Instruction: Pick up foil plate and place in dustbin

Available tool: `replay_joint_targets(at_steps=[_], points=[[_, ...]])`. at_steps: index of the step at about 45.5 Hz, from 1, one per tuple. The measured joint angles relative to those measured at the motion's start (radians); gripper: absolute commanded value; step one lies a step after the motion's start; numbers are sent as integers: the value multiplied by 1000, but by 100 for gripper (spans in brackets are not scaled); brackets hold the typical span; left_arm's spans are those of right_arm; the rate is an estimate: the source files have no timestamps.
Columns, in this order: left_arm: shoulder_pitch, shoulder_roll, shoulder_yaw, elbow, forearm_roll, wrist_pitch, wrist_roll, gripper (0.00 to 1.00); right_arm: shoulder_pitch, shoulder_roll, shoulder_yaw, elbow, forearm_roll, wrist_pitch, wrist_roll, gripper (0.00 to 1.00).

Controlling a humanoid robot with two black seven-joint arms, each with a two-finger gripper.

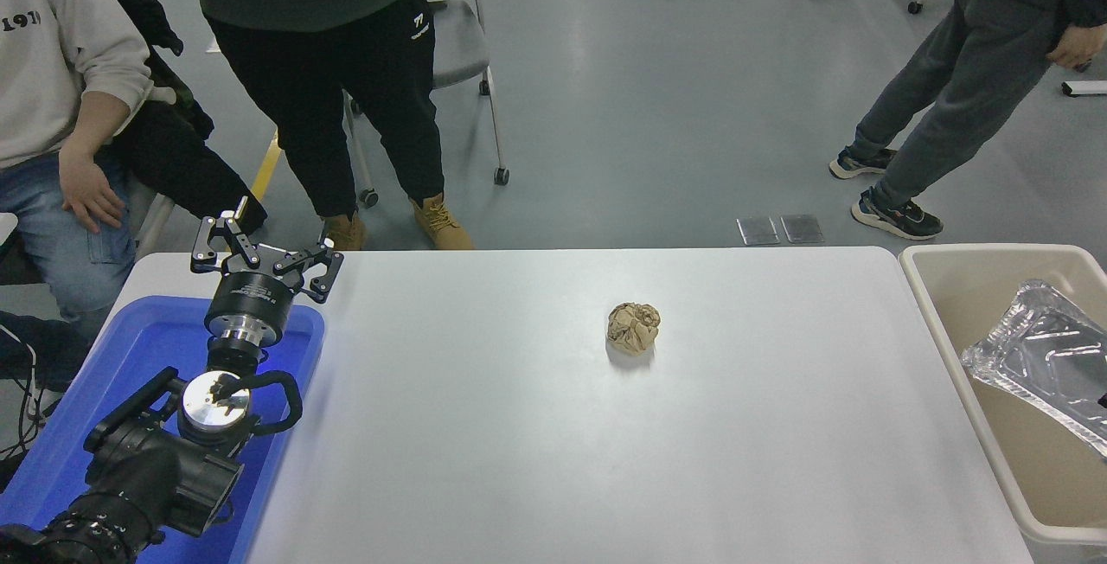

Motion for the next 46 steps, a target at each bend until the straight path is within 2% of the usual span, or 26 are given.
replay_joint_targets(at_steps=[3, 5, 9, 10, 11, 32, 46], points=[[0, 0, 0, 0, 0, 0, 0, 99, -3, 2, 2, 0, 0, 0, 0, 23], [0, 0, 0, 0, 0, 0, 0, 99, -4, 3, 4, -1, 0, -1, 0, 42], [0, 0, 0, 0, 0, 0, 0, 99, -7, 5, 5, -1, -3, -1, 1, 88], [0, 0, 0, 0, 0, 0, 0, 99, -9, 5, 5, -1, -5, -2, 1, 97], [0, 0, 0, 0, 0, 0, 0, 99, -10, 5, 5, -2, -6, -2, 1, 100], [0, 0, 0, 0, 0, 0, 0, 99, -3, 3, 3, 47, -12, 5, 1, 100], [0, 0, 0, 0, 0, 0, 0, 99, 170, -64, -5, 181, -14, 11, 1, 100]])
